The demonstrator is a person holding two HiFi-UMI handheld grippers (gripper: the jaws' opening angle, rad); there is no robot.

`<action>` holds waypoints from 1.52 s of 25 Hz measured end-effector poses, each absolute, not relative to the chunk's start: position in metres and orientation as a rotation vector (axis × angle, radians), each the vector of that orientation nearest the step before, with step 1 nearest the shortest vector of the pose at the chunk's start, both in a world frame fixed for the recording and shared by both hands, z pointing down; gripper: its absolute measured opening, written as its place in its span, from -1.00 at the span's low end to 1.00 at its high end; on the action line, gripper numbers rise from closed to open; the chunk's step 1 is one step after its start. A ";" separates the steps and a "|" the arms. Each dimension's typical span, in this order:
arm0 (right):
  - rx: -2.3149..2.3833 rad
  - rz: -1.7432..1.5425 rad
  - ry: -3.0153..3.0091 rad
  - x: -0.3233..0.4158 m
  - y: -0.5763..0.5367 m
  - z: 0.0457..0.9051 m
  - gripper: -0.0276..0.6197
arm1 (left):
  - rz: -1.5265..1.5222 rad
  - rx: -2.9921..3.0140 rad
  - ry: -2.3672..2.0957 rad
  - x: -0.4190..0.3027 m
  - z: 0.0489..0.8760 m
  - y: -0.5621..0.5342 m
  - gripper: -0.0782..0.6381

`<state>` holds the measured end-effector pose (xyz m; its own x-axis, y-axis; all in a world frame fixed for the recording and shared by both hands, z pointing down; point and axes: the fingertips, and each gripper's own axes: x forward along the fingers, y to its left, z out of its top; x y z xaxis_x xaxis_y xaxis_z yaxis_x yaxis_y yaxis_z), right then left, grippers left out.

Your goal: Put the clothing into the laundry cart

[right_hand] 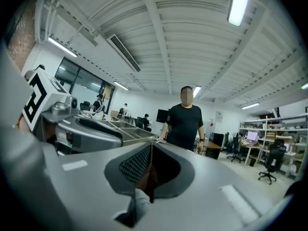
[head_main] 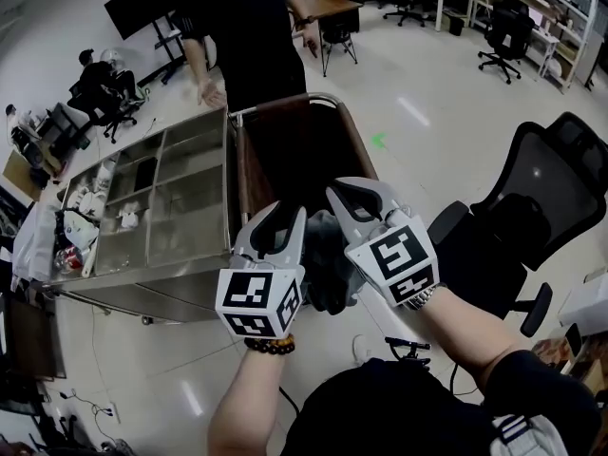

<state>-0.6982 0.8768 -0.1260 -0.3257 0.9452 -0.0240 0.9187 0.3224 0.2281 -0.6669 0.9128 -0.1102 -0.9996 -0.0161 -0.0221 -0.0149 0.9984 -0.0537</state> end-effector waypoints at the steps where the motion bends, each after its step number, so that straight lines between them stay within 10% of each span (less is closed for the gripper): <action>1: 1.721 0.259 2.432 -0.692 0.875 -0.125 -0.88 | -0.081 -0.028 3.117 -0.661 -0.110 0.911 -0.47; 38: 1.625 0.302 2.516 -0.459 0.790 -0.131 -0.91 | -0.067 -0.223 3.083 -0.449 -0.130 0.817 -0.77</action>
